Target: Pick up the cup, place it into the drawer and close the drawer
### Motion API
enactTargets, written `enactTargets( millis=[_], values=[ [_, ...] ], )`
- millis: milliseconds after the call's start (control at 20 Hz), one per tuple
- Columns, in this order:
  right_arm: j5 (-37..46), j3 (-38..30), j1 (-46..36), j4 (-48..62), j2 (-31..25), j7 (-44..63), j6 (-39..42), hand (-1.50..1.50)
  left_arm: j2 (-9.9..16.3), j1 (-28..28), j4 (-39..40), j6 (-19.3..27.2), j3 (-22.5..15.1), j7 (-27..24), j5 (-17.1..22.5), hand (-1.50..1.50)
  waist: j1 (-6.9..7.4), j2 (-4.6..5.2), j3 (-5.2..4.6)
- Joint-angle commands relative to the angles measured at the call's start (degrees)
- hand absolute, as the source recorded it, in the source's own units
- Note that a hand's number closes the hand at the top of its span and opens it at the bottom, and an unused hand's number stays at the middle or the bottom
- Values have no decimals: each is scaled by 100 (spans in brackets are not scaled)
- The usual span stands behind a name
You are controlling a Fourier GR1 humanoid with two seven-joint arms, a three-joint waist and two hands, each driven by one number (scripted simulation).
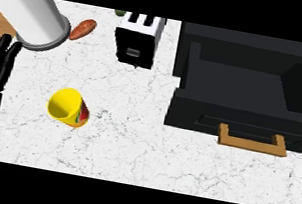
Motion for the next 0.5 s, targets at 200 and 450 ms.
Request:
enactTargets(
  millis=[200, 450],
  values=[
    [62, 61, -217, -105, -68, 22, 62, -150, 988, -27, 311, -2178, 337, -457, 2134, -150, -150, 152, 38],
    [-117, 446, -230, 398, -169, 401, 494, -150, 1172, -10, 1370, -2663, 606, 498, 3707, -150, -141, 178, 51]
  ],
)
